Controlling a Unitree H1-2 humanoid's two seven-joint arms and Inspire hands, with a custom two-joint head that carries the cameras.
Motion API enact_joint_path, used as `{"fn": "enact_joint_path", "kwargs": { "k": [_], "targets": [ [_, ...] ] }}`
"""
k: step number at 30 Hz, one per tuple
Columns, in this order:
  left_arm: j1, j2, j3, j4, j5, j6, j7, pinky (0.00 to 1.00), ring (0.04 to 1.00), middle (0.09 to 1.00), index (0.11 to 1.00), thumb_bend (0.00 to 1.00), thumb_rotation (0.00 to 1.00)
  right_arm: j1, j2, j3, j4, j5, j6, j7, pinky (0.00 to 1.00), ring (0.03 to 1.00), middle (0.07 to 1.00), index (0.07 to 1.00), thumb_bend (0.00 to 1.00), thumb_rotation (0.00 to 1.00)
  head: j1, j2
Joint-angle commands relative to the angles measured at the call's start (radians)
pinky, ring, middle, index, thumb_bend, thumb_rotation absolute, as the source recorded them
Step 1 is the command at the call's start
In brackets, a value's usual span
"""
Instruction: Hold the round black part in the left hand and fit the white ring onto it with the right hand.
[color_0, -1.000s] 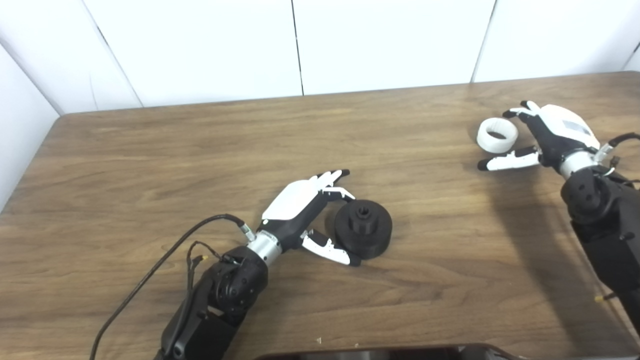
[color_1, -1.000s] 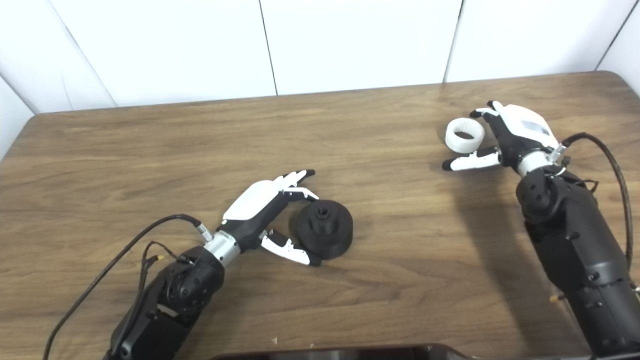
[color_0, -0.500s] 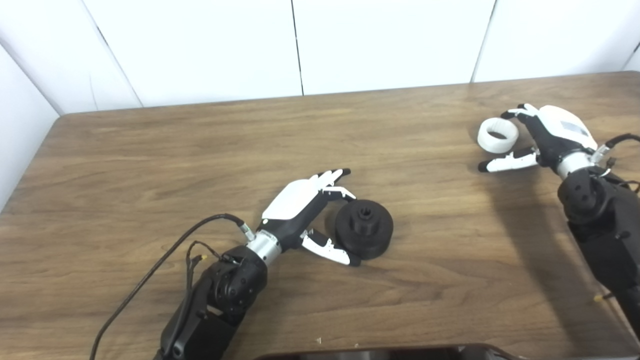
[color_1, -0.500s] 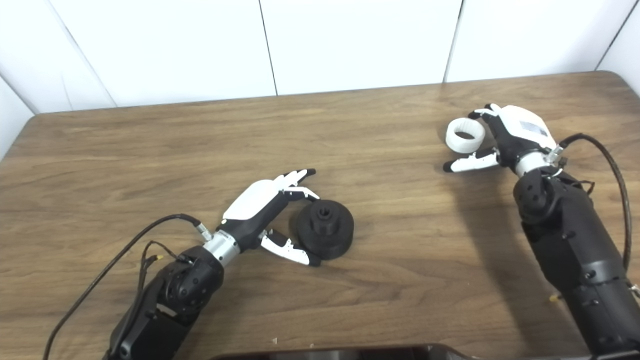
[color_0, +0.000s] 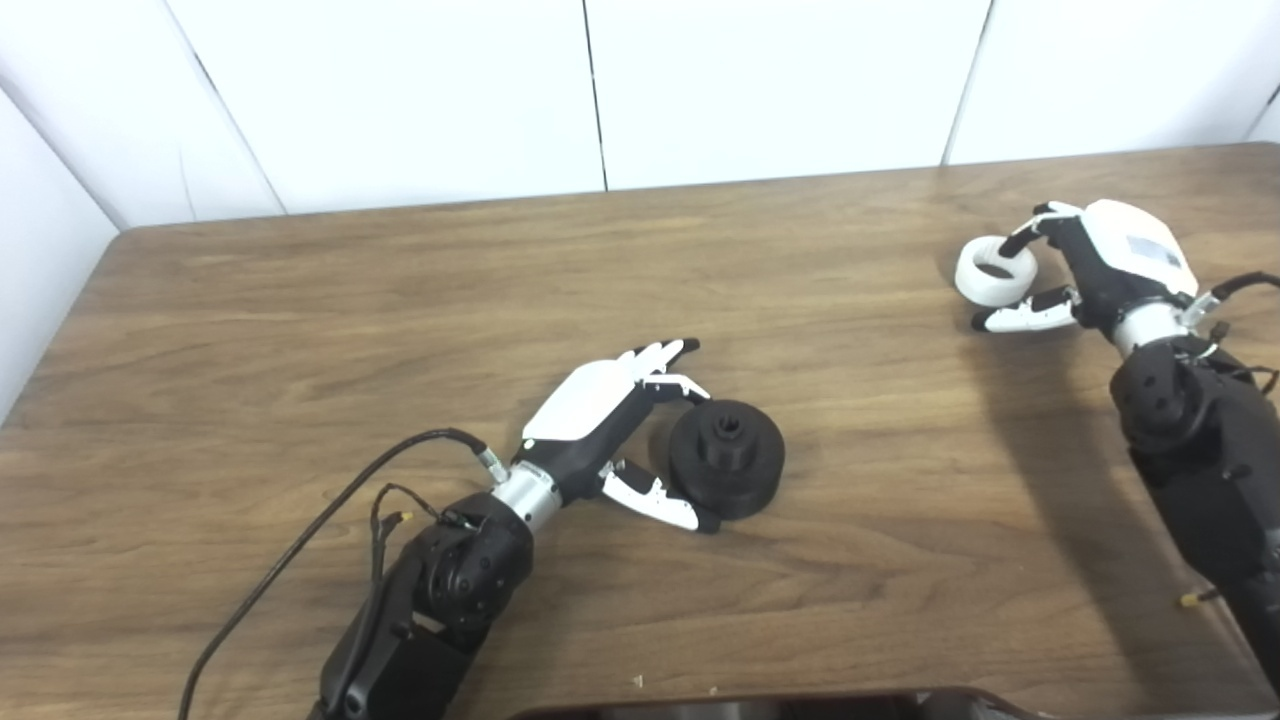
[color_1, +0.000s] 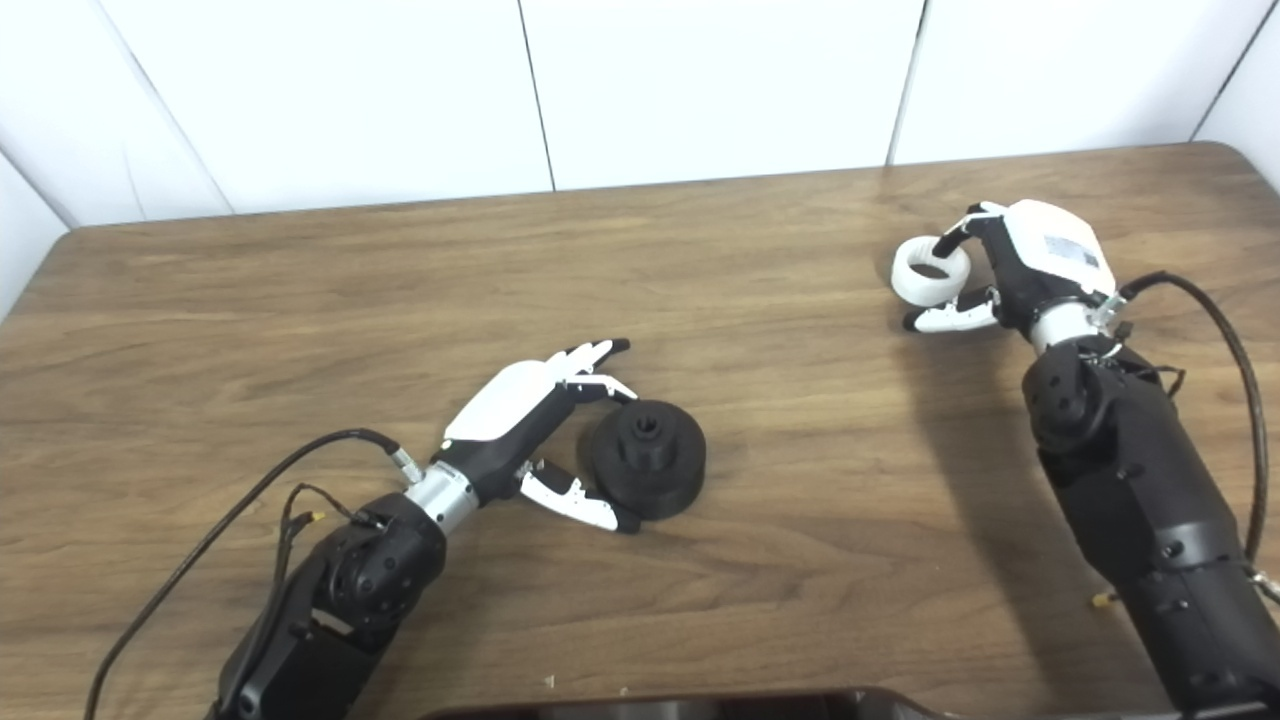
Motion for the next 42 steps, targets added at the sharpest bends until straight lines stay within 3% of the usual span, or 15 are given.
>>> {"fn": "enact_joint_path", "kwargs": {
  "k": [1, 14, 19, 25, 32, 42],
  "targets": [
    [-0.029, 0.0, 0.016, -0.027, -0.008, -0.024, 0.014, 1.0, 1.0, 1.0, 0.637, 0.96, 0.37, -0.03, -0.007, -0.019, -0.021, 0.006, -0.042, -0.045, 0.69, 0.803, 0.881, 0.642, 0.77, 0.24, 0.001, 0.001],
    [-0.034, 0.001, 0.018, -0.022, -0.002, -0.026, 0.014, 1.0, 1.0, 1.0, 0.638, 0.95, 0.39, -0.025, -0.005, -0.025, -0.016, 0.023, -0.05, -0.06, 0.7, 0.798, 0.883, 0.664, 0.81, 0.24, 0.004, 0.001],
    [-0.04, 0.0, 0.022, -0.016, -0.006, -0.025, 0.014, 1.0, 1.0, 1.0, 0.637, 0.96, 0.36, -0.026, -0.017, -0.024, -0.022, 0.03, -0.057, -0.048, 0.68, 0.828, 0.914, 0.83, 0.91, 0.32, -0.004, -0.005],
    [-0.038, 0.014, 0.037, -0.026, -0.014, -0.02, 0.002, 1.0, 1.0, 1.0, 0.636, 0.97, 0.35, -0.049, -0.016, -0.005, -0.02, 0.021, -0.027, -0.011, 0.7, 0.862, 0.95, 0.896, 0.96, 0.4, -0.106, -0.006],
    [-0.032, 0.04, 0.06, -0.035, -0.03, -0.036, -0.011, 1.0, 1.0, 1.0, 0.639, 0.96, 0.35, -0.059, 0.008, 0.013, -0.033, -0.002, 0.015, 0.017, 0.73, 0.883, 0.96, 0.907, 0.99, 0.43, -0.237, -0.018],
    [-0.028, 0.059, 0.068, -0.023, -0.049, -0.062, -0.018, 1.0, 1.0, 1.0, 0.637, 0.95, 0.35, -0.061, 0.017, 0.02, -0.047, -0.023, 0.048, 0.02, 0.76, 0.89, 0.959, 0.902, 0.97, 0.42, -0.254, -0.021]
  ]
}}
